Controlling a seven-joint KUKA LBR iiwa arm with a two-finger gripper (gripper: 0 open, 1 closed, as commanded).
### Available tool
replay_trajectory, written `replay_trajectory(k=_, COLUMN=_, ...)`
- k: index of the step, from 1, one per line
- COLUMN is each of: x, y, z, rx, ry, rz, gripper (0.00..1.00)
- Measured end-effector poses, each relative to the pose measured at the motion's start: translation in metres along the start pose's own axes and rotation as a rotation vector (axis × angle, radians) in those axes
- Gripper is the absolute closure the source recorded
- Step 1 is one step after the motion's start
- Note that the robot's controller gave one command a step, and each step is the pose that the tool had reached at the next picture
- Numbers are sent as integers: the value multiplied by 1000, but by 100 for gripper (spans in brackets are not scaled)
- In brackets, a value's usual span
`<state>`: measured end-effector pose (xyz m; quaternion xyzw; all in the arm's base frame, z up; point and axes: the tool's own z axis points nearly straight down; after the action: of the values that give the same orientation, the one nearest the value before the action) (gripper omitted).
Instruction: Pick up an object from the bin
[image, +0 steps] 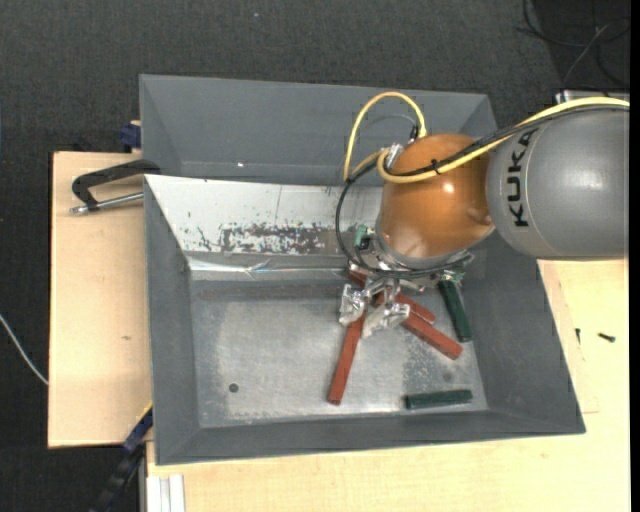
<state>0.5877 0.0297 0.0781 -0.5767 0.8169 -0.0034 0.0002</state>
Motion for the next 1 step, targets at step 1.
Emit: replay_trajectory(k=1, x=0, y=0, z=0, rx=0, ry=-1, rz=0, gripper=100)
